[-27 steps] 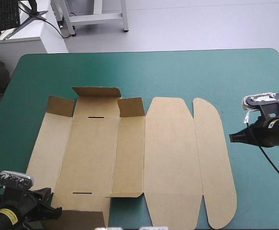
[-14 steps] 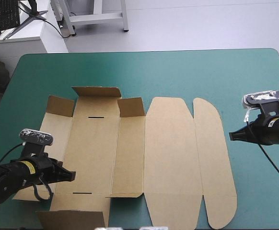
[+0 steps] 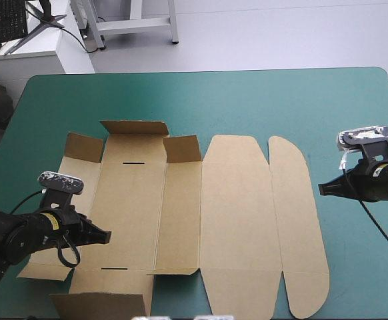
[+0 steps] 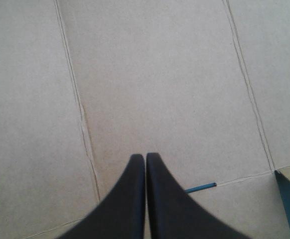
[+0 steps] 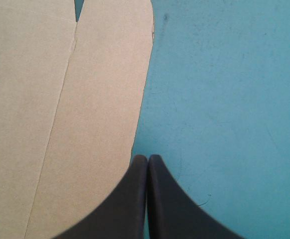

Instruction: Fold the box

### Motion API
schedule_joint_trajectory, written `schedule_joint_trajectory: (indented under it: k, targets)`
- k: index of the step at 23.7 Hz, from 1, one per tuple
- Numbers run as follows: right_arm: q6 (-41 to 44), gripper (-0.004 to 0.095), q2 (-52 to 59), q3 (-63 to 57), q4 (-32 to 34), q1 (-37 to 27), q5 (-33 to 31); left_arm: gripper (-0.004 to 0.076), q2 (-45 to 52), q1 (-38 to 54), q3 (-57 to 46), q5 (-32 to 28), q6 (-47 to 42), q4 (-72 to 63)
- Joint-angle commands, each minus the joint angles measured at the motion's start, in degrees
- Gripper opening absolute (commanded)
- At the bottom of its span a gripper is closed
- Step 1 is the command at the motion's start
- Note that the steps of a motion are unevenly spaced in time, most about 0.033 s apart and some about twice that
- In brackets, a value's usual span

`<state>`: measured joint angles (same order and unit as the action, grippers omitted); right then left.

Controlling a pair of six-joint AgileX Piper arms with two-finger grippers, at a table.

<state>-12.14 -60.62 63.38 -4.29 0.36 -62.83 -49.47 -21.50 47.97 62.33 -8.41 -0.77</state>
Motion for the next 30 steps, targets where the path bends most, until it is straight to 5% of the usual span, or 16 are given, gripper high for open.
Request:
schedule_joint_trajectory:
  k: [1, 5, 10, 24, 30]
  targets:
    - [-0.4, -0.002, 0.9, 1.4, -0.4, -0.6, 2.3, 0.0009, 0.1, -0.1, 1.9, -2.2, 0.1, -1.9]
    - [-0.4, -0.002, 0.9, 1.4, -0.4, -0.6, 2.4, 0.0102, 0.0, -0.1, 1.9, -2.2, 0.1, -3.8]
    - [-0.4, -0.002, 0.9, 1.4, -0.6, -0.6, 2.7, 0.0347, -0.2, -0.1, 1.9, -4.9, 0.1, -9.7]
    - [-1.4, -0.002, 0.9, 1.4, -3.5, -0.6, 2.5, 0.0349, -15.6, 0.0, 16.9, 2.2, 0.1, 0.1]
    - [-1.4, -0.002, 0.9, 1.4, -3.2, -0.6, 2.5, 0.0349, -21.5, 0.0, 21.4, -2.2, 0.1, 2.7]
